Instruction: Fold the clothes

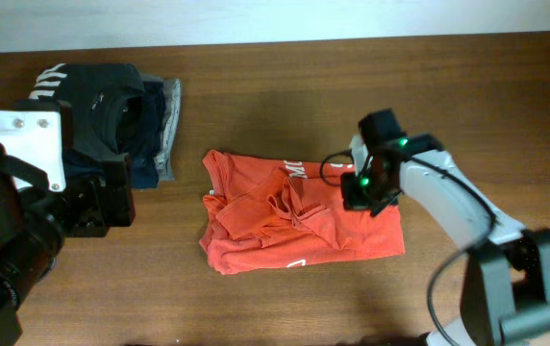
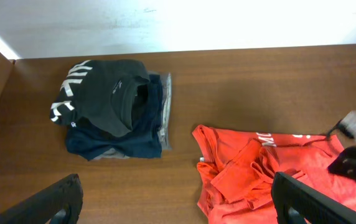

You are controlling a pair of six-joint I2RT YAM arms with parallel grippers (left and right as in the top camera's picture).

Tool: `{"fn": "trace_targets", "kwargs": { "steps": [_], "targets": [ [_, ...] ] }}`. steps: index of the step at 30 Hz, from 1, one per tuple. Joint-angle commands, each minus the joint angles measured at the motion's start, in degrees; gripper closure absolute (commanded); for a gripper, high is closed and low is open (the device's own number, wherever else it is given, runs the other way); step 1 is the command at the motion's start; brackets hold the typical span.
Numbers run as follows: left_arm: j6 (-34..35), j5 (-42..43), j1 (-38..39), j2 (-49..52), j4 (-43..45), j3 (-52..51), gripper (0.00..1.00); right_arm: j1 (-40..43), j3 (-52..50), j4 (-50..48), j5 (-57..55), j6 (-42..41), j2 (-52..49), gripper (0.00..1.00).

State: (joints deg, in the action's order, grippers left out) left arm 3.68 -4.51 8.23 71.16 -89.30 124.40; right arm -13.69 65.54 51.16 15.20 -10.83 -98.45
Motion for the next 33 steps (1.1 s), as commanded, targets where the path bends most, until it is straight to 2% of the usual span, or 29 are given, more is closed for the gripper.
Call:
{"fn": "trace_targets", "kwargs": {
  "steps": [1,5,10,13,16,19,21,25,28,32,33],
  "targets": [
    [-0.09,0.17,0.00,0.04,0.15,-0.02,0.04,-0.35,-5.31,-5.31,4.42,-0.83,-3.04,0.96],
    [-0.09,0.17,0.00,0.04,0.17,-0.02,0.04,-3.50,-9.94,-14.82,13.35,-0.13,-3.28,0.96],
    [-0.09,0.17,0.00,0.04,0.17,-0.02,0.04,-12.07,-10.54,-15.82,24.13,6.56,-3.17,0.96],
    [-0.09,0.17,0.00,0.04,0.28,-0.02,0.03,-14.80,-10.47,-14.97,24.46,9.51,-0.81,0.96],
    [-0.09,0.17,0.00,0.04,0.90,-0.02,0.04,-13.07,-9.92,-14.99,17.53,9.94,3.82,0.96],
    [-0.09,0.17,0.00,0.04,1.62,-0.02,0.04,-8.26,-9.27,-15.45,10.19,2.73,8.09,0.96],
    [-0.09,0.17,0.00,0.15,1.62,-0.02,0.04,-6.45,-9.27,-15.78,9.62,0.72,8.20,0.96],
    [-0.07,0.22,0.00,1.36,-0.52,-0.02,0.01,-5.07,-9.29,-17.77,9.49,-0.68,5.29,0.96],
    [-0.09,0.72,0.00,3.32,-3.32,-0.02,0.01,-5.53,-9.38,-20.76,7.08,-4.94,0.85,0.96],
    [-0.11,5.49,0.00,7.17,-7.41,-0.48,0.01,-5.51,-9.38,-29.62,9.99,-9.42,-5.49,0.96],
    [-0.09,6.91,0.00,8.85,-7.39,-3.15,0.01,-5.42,-9.35,-40.02,15.89,-9.44,-6.71,0.96]
  ]
}}
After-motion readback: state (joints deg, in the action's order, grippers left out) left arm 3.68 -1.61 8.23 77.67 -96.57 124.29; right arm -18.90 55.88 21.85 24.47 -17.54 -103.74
